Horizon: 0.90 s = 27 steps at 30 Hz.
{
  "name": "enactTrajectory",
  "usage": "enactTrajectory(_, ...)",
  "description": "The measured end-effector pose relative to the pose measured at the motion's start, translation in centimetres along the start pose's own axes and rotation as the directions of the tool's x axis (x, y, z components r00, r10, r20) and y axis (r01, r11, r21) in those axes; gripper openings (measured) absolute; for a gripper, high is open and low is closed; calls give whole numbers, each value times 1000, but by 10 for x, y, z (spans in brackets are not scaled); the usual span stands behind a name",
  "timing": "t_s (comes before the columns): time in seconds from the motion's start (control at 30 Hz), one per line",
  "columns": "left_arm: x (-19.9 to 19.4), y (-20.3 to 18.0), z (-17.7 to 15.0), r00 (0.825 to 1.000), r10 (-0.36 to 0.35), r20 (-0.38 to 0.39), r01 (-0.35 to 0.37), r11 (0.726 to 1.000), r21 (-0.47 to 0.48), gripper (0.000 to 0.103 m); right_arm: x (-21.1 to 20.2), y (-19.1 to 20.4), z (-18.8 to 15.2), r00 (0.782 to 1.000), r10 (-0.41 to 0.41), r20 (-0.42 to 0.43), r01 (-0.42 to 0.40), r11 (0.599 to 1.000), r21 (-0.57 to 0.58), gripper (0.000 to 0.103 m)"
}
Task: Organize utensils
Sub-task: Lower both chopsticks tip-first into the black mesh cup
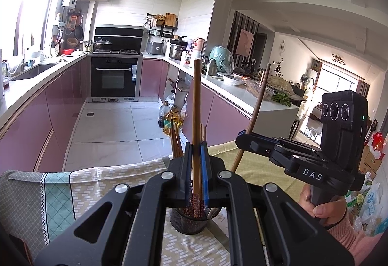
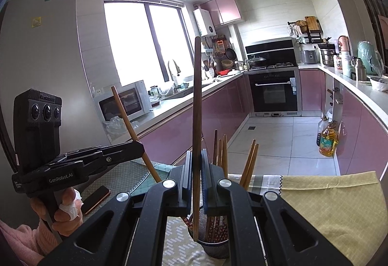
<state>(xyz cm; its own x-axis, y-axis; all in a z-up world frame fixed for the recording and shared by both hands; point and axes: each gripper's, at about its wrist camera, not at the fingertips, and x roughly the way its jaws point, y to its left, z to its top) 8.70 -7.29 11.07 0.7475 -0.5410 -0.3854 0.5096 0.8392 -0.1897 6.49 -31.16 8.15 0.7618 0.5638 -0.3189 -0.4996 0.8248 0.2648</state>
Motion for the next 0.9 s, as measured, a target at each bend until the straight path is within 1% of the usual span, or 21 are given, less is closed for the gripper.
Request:
enactTrajectory(0.7, 4, -6, -2, 1000, 6, -27, -5, 1000, 3, 7, 15, -6, 3, 999, -32, -18, 32, 999, 30, 6)
enactTrajectory(0.9, 7, -6, 2, 999, 7, -35, -7, 1000, 2, 7, 17, -9, 3, 999, -36, -22, 37, 999, 34, 6)
